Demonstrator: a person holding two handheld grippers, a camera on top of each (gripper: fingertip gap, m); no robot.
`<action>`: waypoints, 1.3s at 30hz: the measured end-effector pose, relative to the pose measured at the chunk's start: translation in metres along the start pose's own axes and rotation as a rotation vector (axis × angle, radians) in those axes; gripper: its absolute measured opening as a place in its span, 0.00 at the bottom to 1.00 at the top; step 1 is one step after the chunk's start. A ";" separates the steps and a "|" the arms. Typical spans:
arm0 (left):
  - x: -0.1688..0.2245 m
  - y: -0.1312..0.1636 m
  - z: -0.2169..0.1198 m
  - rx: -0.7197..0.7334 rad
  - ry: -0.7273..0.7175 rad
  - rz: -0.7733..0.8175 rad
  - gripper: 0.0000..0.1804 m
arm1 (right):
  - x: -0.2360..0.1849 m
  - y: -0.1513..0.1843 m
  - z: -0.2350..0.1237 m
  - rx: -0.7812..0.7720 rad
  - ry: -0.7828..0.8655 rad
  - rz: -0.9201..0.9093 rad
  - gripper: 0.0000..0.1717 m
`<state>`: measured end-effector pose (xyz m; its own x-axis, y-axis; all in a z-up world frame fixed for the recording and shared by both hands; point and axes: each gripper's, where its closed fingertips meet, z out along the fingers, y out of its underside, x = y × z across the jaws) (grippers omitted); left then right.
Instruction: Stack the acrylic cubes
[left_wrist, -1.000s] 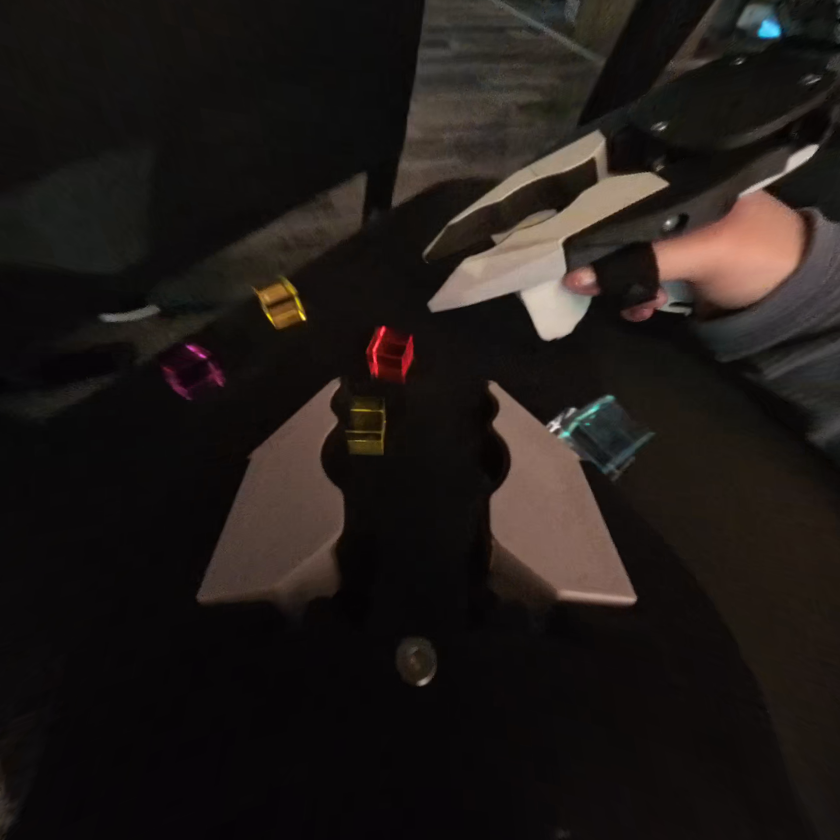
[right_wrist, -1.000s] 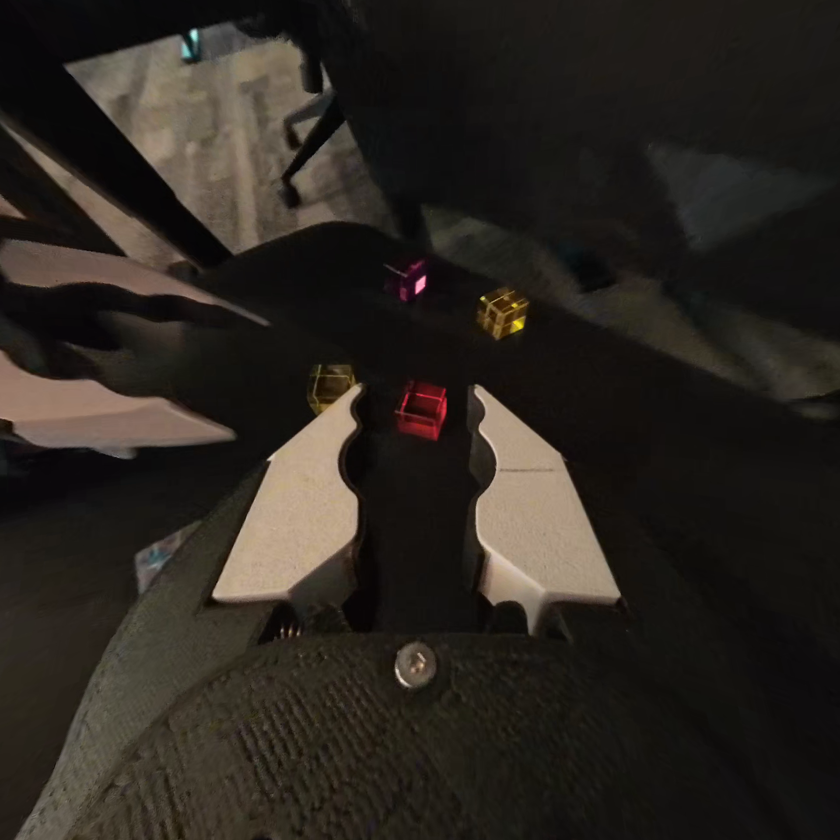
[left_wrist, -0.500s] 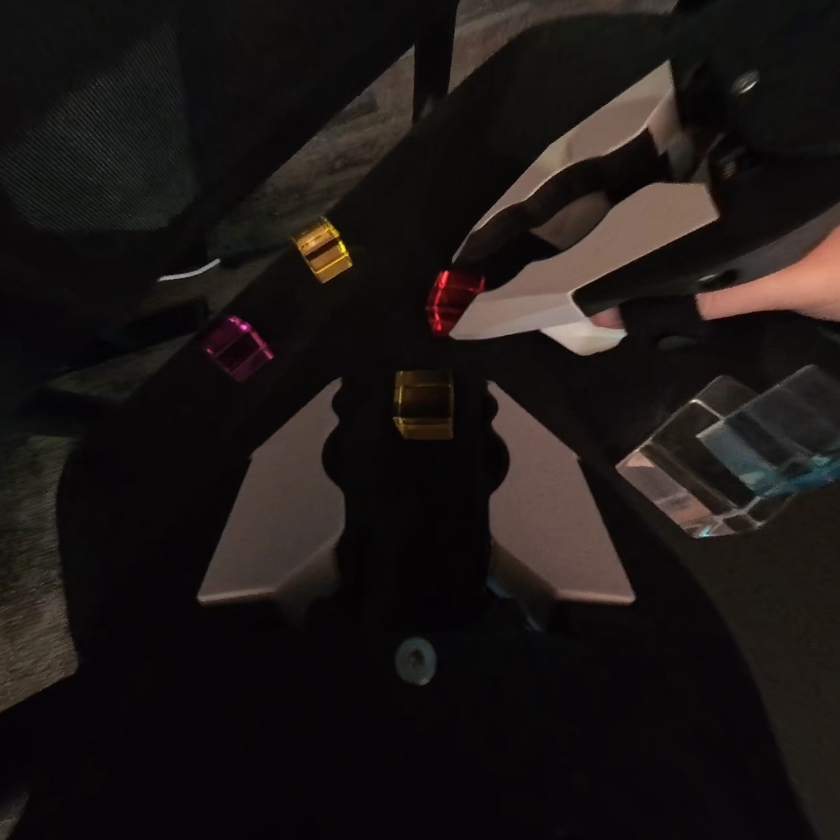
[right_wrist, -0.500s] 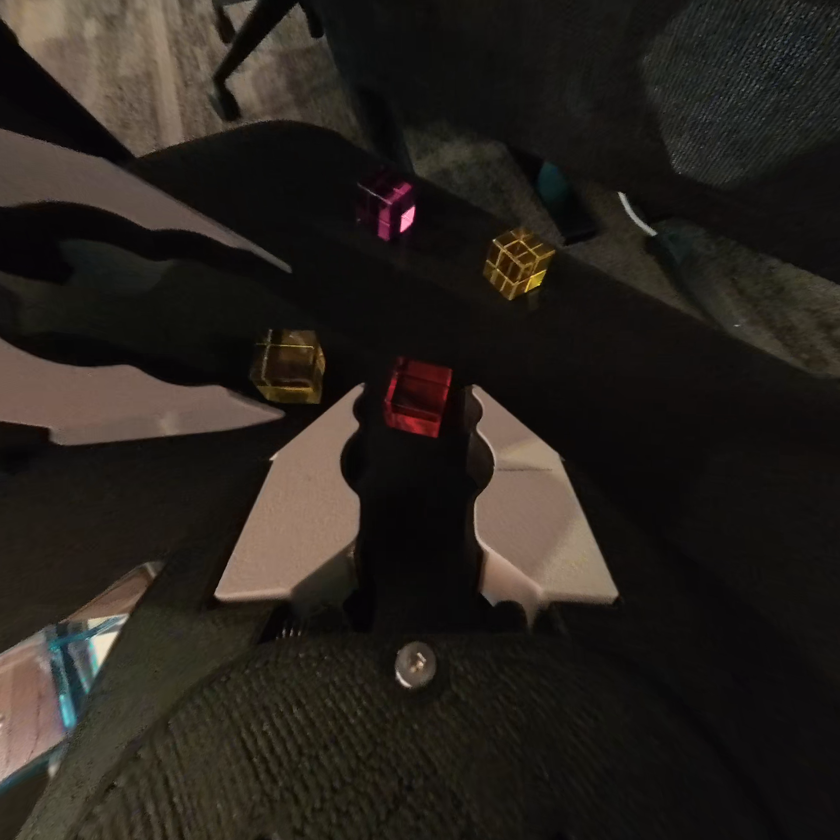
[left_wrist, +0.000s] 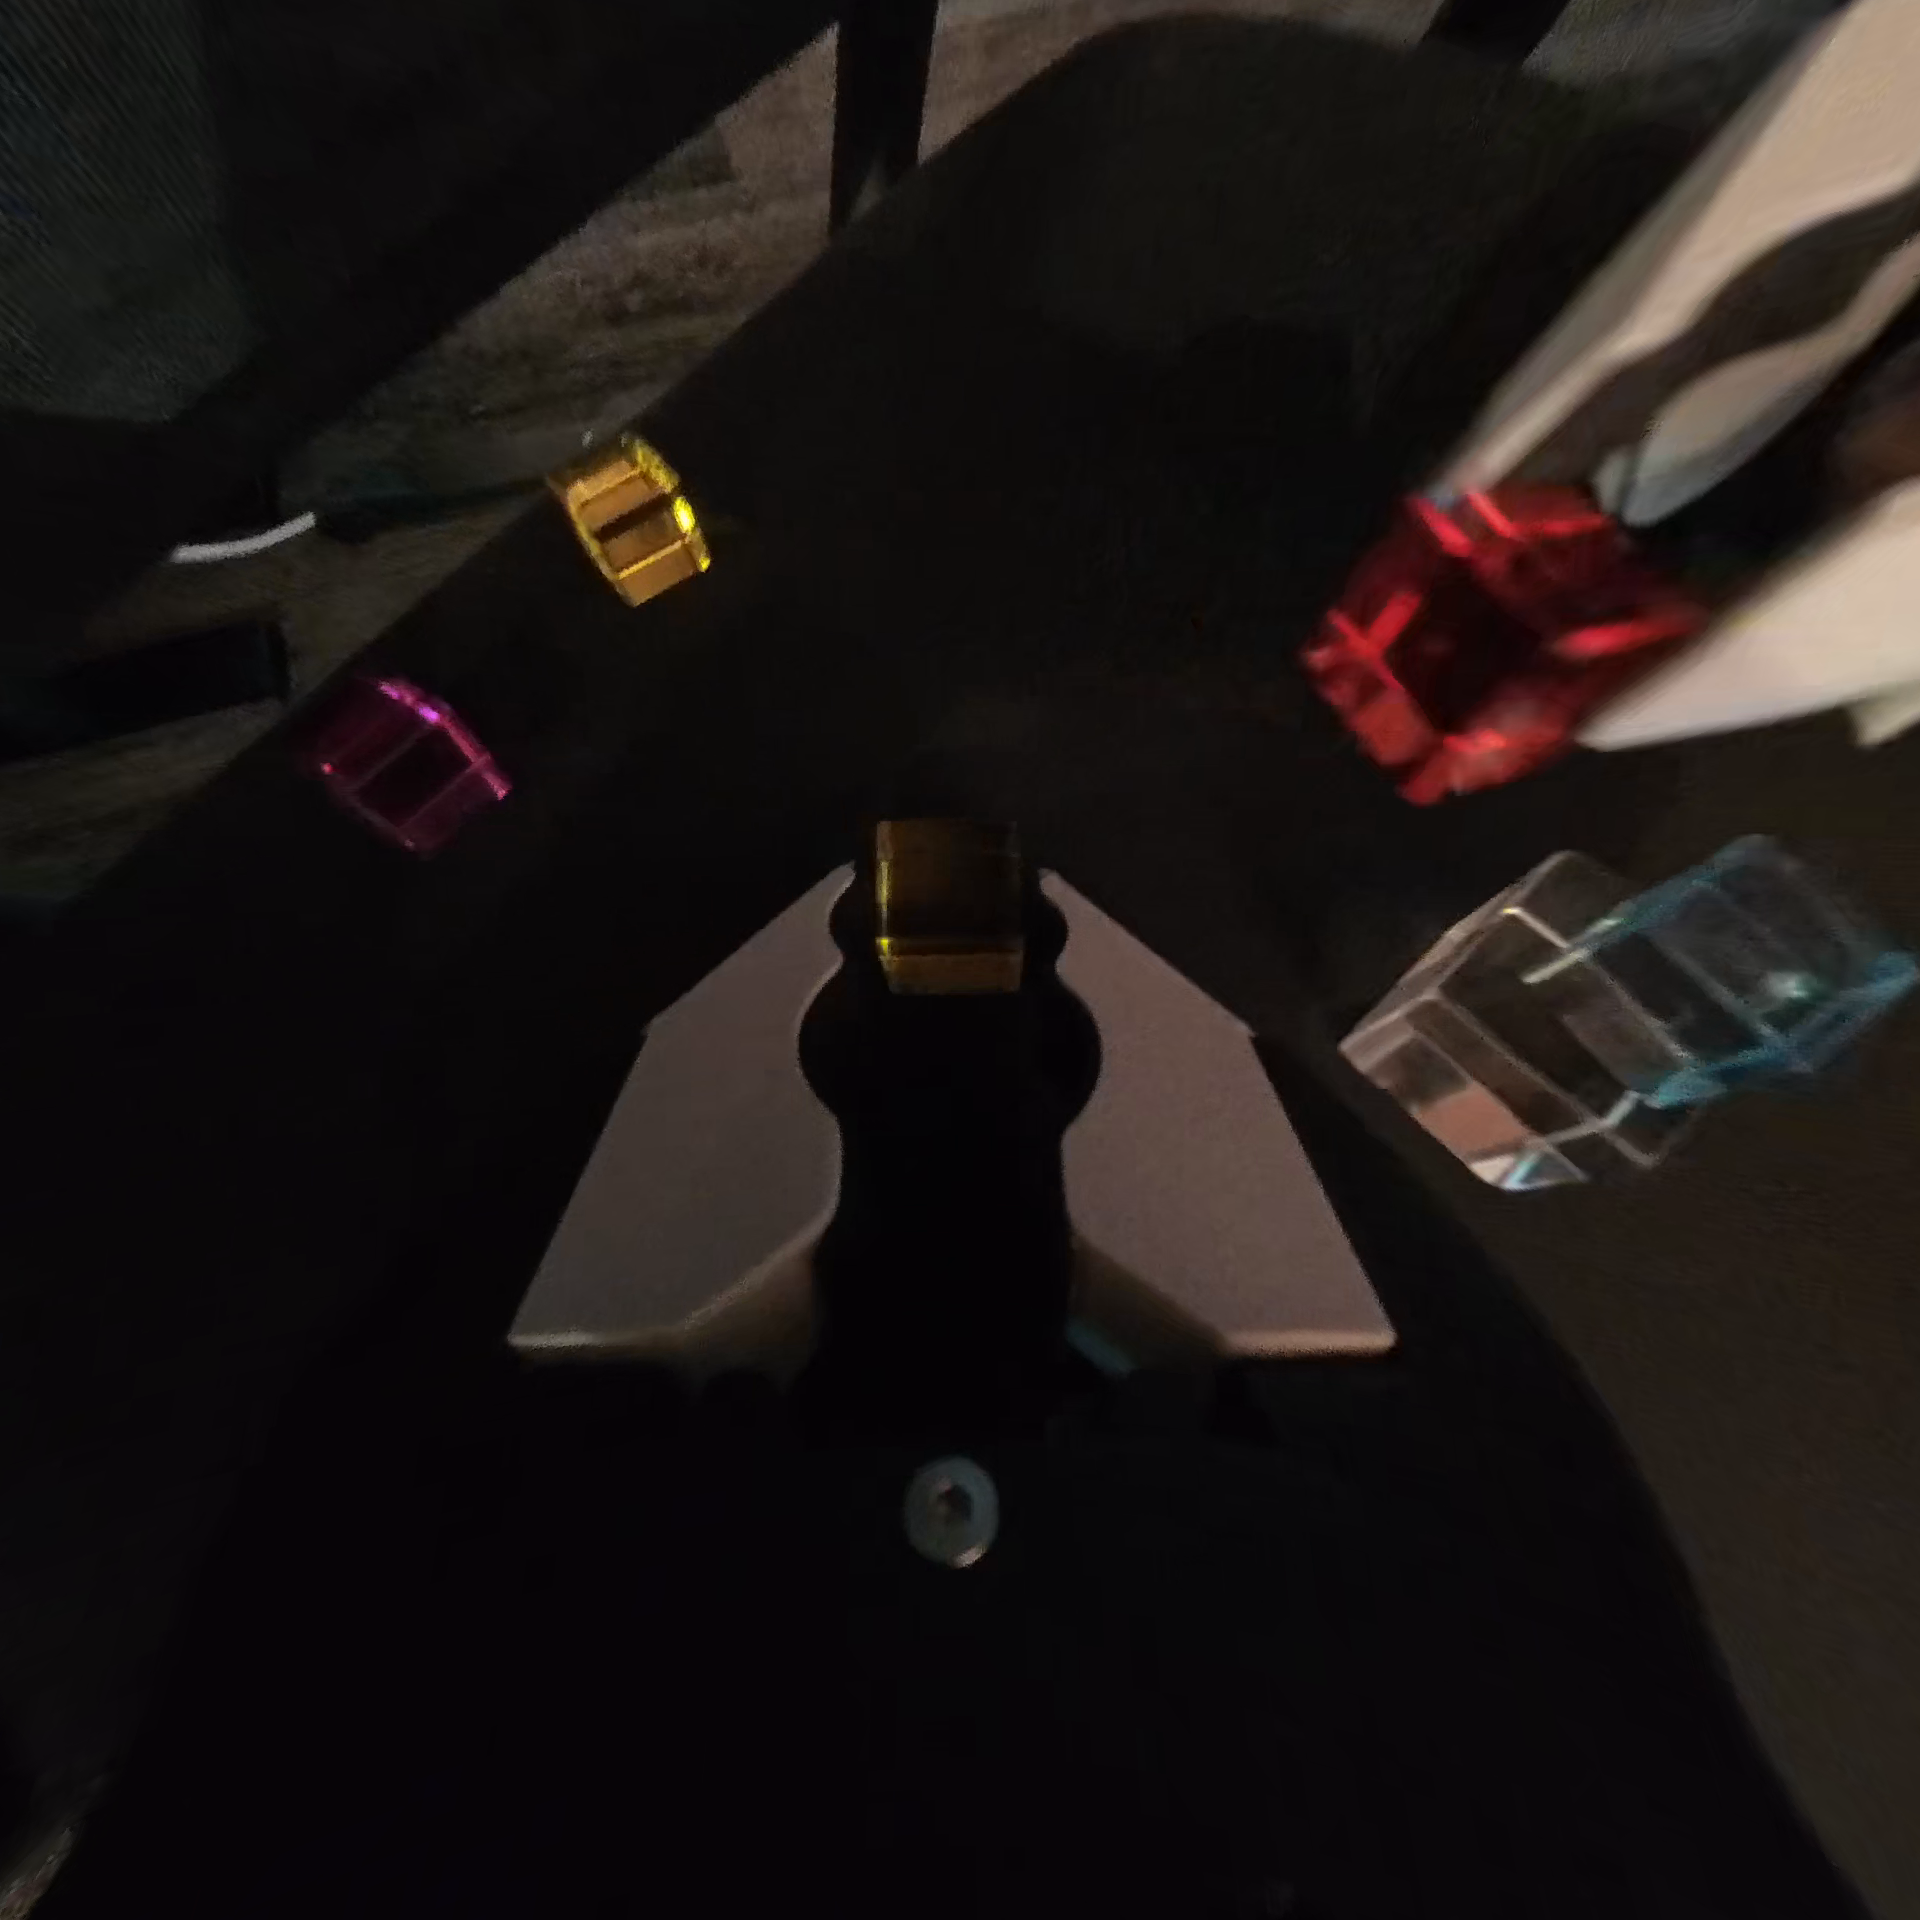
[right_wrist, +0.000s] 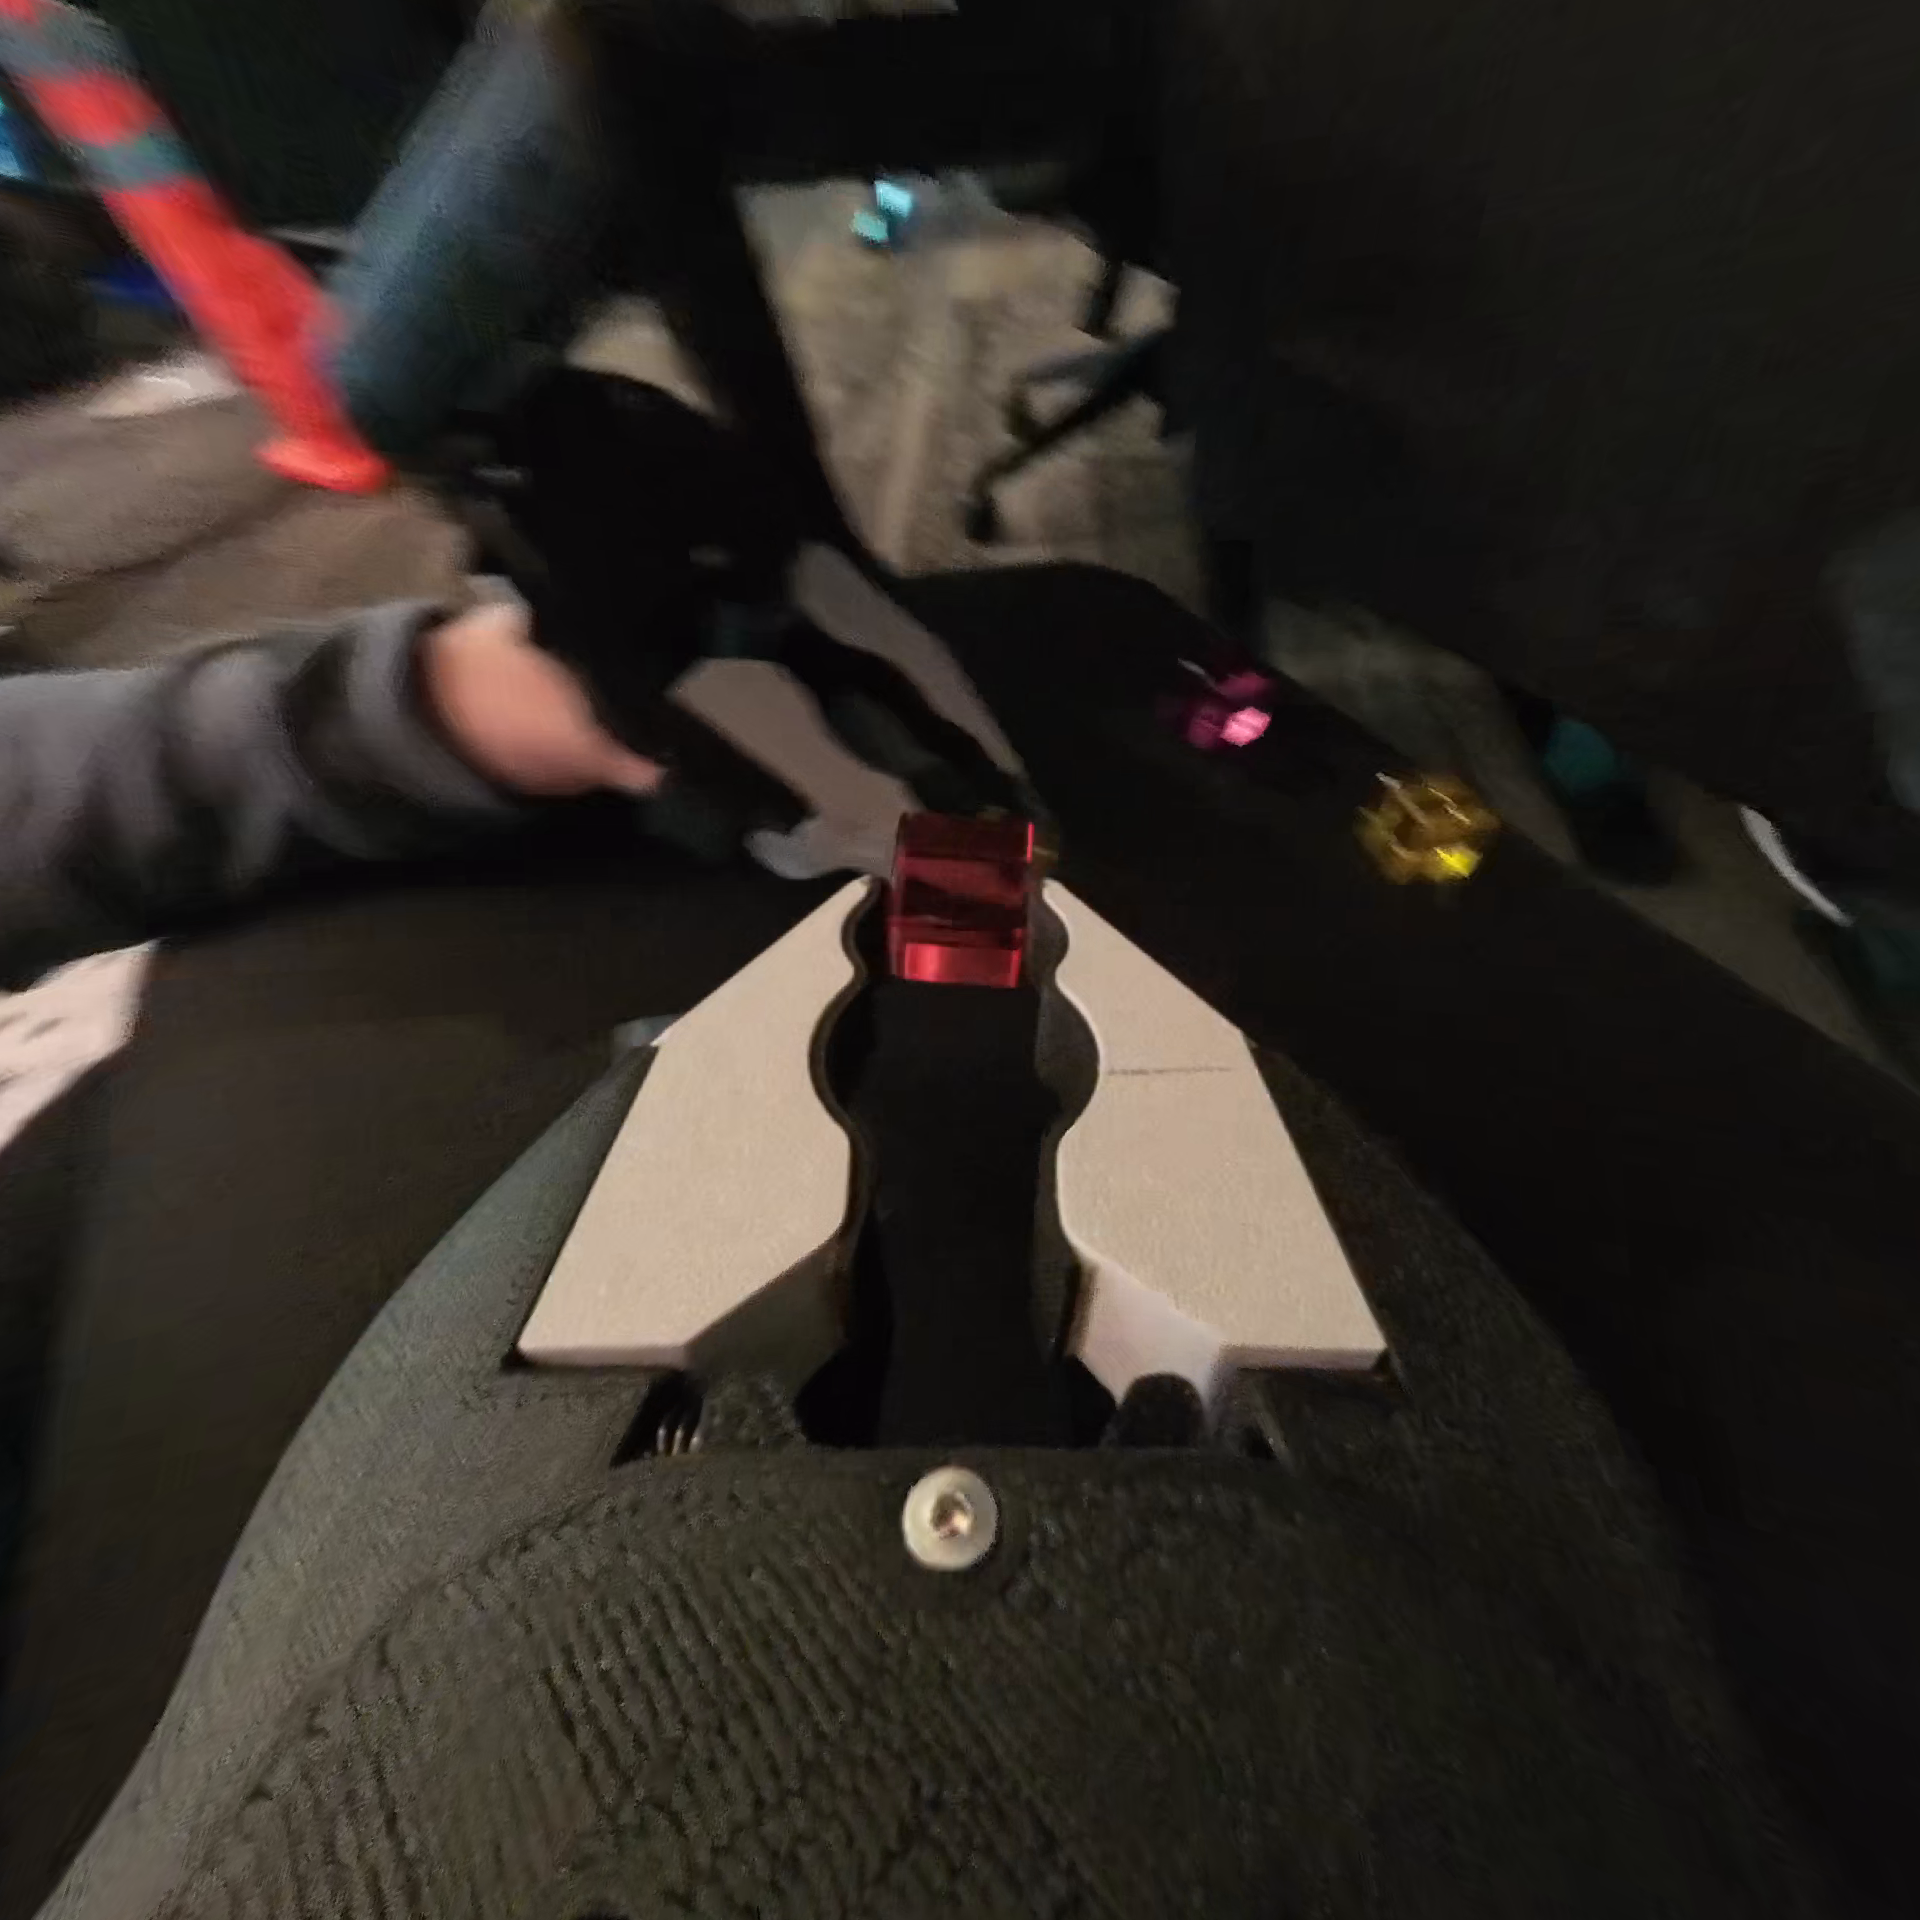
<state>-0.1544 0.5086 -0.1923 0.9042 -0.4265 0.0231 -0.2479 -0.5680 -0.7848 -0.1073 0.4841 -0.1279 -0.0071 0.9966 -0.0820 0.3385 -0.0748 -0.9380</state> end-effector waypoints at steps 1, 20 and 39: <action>0.003 -0.005 -0.004 0.042 0.017 0.005 0.15 | -0.012 -0.001 -0.007 0.009 -0.063 -0.015 0.15; 0.043 -0.028 -0.029 0.260 0.200 0.001 0.15 | -0.046 0.015 -0.031 -0.118 -0.230 -0.128 0.15; 0.031 -0.033 -0.034 0.305 0.167 -0.040 0.15 | -0.048 0.002 -0.022 -0.046 -0.186 -0.178 0.41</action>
<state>-0.1297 0.4898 -0.1441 0.8354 -0.5319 0.1385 -0.0755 -0.3607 -0.9296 -0.0861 0.4374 -0.1186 -0.2418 0.9702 0.0184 0.3587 0.1070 -0.9273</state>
